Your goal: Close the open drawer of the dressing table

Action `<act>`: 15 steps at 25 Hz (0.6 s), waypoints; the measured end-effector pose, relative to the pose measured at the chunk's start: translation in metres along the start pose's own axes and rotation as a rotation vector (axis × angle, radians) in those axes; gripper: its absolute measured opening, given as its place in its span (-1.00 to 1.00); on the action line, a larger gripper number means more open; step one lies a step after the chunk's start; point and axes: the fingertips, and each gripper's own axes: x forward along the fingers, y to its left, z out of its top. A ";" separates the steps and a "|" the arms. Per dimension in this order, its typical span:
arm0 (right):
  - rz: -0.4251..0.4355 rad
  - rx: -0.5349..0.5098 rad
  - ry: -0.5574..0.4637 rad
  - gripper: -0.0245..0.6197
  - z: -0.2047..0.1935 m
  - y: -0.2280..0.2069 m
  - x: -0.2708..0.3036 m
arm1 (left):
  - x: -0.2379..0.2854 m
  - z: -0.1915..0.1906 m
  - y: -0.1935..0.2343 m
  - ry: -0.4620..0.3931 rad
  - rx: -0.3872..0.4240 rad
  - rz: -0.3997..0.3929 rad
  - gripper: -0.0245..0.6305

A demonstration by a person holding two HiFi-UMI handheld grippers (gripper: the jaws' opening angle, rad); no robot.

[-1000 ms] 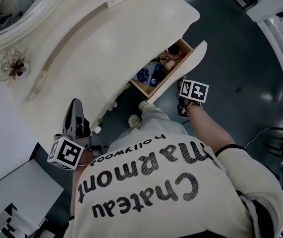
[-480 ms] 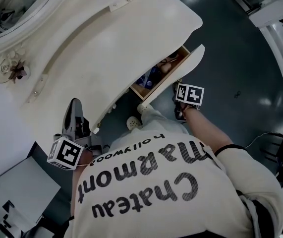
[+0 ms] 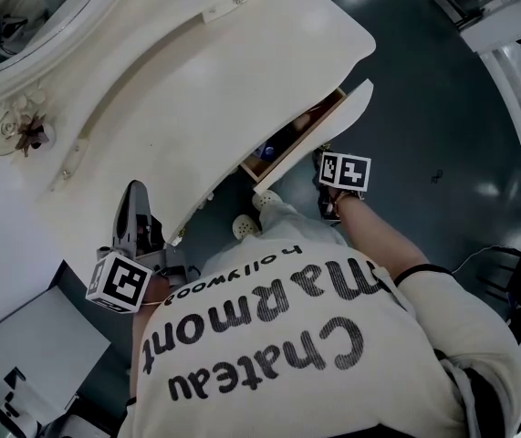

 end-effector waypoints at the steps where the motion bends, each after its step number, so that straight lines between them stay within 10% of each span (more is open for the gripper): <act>1: 0.001 -0.001 0.003 -0.59 0.000 0.001 0.001 | 0.000 0.001 0.001 -0.001 0.002 0.004 -0.90; 15: 0.033 -0.034 0.008 -0.57 0.013 0.014 0.013 | 0.005 0.004 0.007 -0.002 0.000 0.027 -0.90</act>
